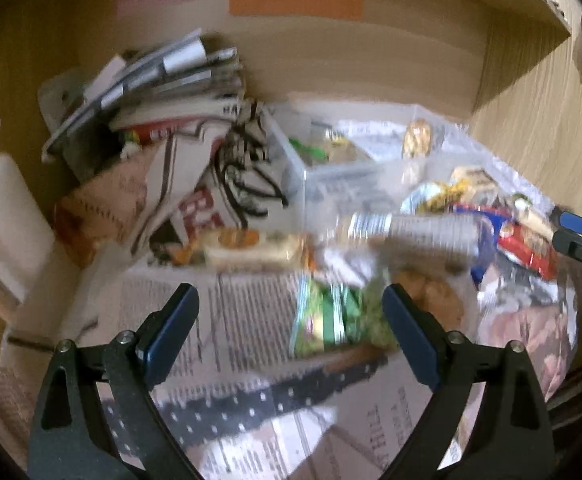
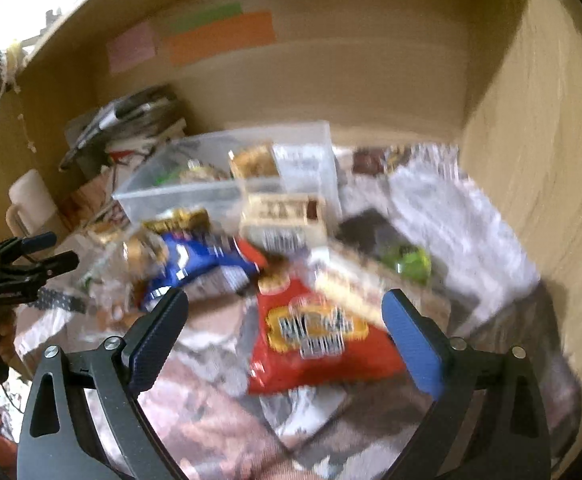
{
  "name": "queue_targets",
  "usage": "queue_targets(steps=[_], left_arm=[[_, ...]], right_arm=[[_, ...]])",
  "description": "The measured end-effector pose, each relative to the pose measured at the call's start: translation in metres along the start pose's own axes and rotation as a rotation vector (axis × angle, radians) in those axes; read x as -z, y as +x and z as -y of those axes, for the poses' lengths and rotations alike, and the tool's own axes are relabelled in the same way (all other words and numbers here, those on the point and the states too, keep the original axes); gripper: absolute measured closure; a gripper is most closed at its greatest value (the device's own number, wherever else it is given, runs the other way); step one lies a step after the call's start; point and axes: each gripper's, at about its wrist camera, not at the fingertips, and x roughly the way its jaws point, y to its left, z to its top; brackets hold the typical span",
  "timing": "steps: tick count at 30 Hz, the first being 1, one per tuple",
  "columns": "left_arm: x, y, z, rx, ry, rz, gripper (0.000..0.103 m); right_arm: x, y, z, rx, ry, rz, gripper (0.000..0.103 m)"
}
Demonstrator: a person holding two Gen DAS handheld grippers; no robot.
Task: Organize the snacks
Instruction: 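Grasp the green pea-snack packet with the left gripper while the right grasps the red chip packet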
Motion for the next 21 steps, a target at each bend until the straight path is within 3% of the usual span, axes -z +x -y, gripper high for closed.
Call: queue_targets(steps=[7, 14, 21], left_arm=[[0.017, 0.019, 0.008, 0.048, -0.02, -0.069, 0.009], [0.014, 0.038, 0.023, 0.086, -0.016, -0.1, 0.009], [0.012, 0.044, 0.029, 0.08, 0.001, -0.078, 0.009]], right_arm=[[0.012, 0.019, 0.016, 0.0, 0.066, -0.078, 0.006], [0.002, 0.037, 0.017, -0.01, 0.045, -0.12, 0.005], [-0.002, 0.059, 0.011, -0.008, 0.005, -0.166, 0.005]])
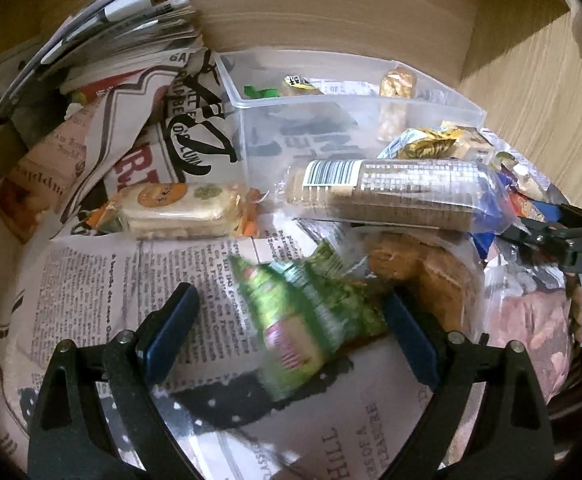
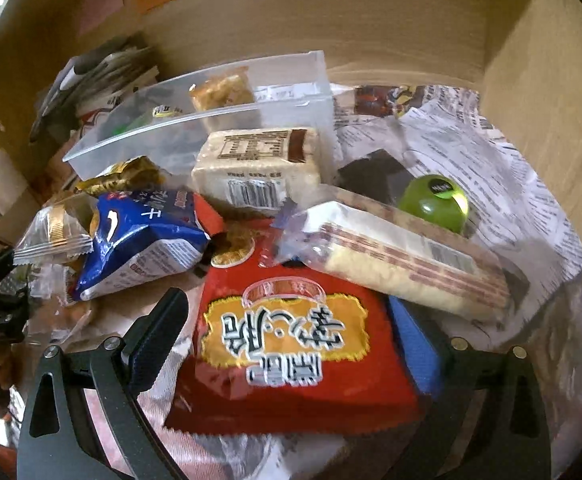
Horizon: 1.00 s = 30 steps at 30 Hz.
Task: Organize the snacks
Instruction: 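Grasp the green pea-snack packet with the left gripper while the right grasps the red chip packet, then lift both packets over the clear box and open both grippers to release them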
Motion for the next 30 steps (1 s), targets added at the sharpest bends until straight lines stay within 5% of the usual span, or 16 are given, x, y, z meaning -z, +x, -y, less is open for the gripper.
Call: queue_targets(steps=[5, 10, 15, 30], left_arm=[[0.001, -0.003, 0.0, -0.001, 0.014, 0.016, 0.032], [0.006, -0.009, -0.002, -0.025, 0.028, 0.034, 0.043], [0.009, -0.016, -0.01, -0.027, 0.009, 0.041, 0.045], [-0.01, -0.067, -0.029, -0.042, -0.045, 0.176, 0.047]], right_arm=[[0.001, 0.003, -0.003, 0.015, -0.015, 0.014, 0.015], [0.005, -0.003, 0.002, -0.003, 0.015, 0.034, 0.028], [0.008, -0.011, -0.001, -0.005, 0.013, 0.052, 0.039], [0.017, -0.055, -0.005, -0.045, 0.066, 0.144, 0.039]])
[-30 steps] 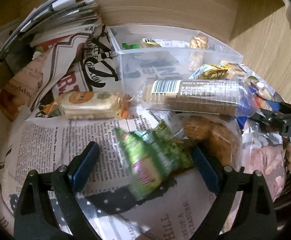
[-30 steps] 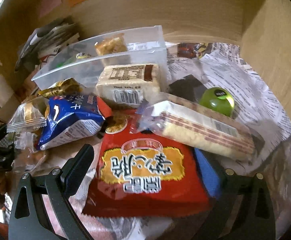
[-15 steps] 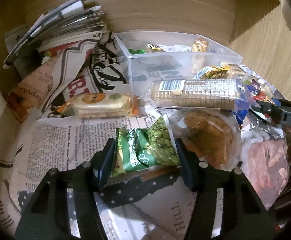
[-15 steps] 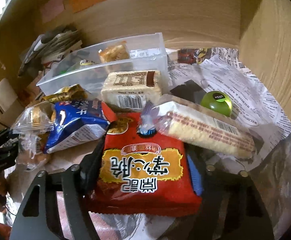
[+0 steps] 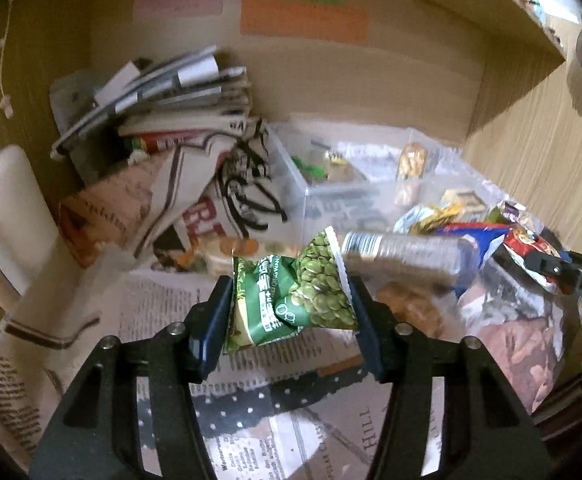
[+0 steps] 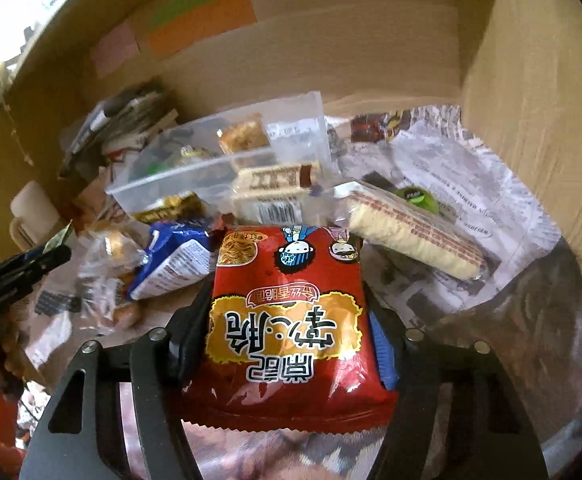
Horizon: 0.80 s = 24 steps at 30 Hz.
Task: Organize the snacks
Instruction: 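Lift both packets over the clear box and open both grippers to release them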
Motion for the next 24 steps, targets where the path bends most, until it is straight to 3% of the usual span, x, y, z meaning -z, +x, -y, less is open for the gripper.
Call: queue_targets(steps=[14, 24], left_arm=[[-0.045, -0.016, 0.018, 0.038, 0.032, 0.14, 0.047], [-0.079, 0.007, 0.025, 0.067, 0.029, 0.151, 0.046]], right_arm=[[-0.042, -0.035, -0.028, 0.0, -0.096, 0.187, 0.039], [-0.079, -0.02, -0.038, -0.021, -0.141, 0.25, 0.039]])
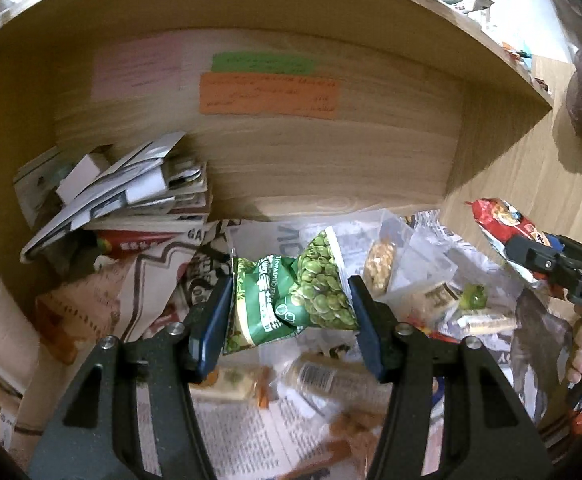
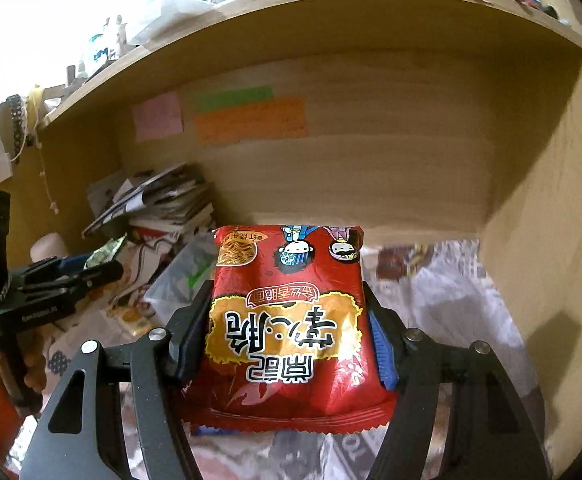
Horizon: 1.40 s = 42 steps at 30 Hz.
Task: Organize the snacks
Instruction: 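Lift both packets over the clear box and open both grippers to release them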
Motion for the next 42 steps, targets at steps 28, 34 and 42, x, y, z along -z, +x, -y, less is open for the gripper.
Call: queue_targets(steps=[28, 34, 42], left_arm=[[-0.014, 0.117, 0.008, 0.051, -0.003, -0.218, 0.046], [-0.013, 0.126, 0.013, 0.065, 0.006, -0.247, 0.041], [-0.017, 0.12, 0.014, 0.058, 0.006, -0.23, 0.037]], right_arm=[[-0.016, 0.126, 0.034, -0.013, 0.02, -0.21, 0.039], [-0.012, 0.134, 0.033, 0.004, 0.01, -0.23, 0.035], [-0.017, 0.119, 0.033, 0.017, -0.008, -0.192, 0.019]])
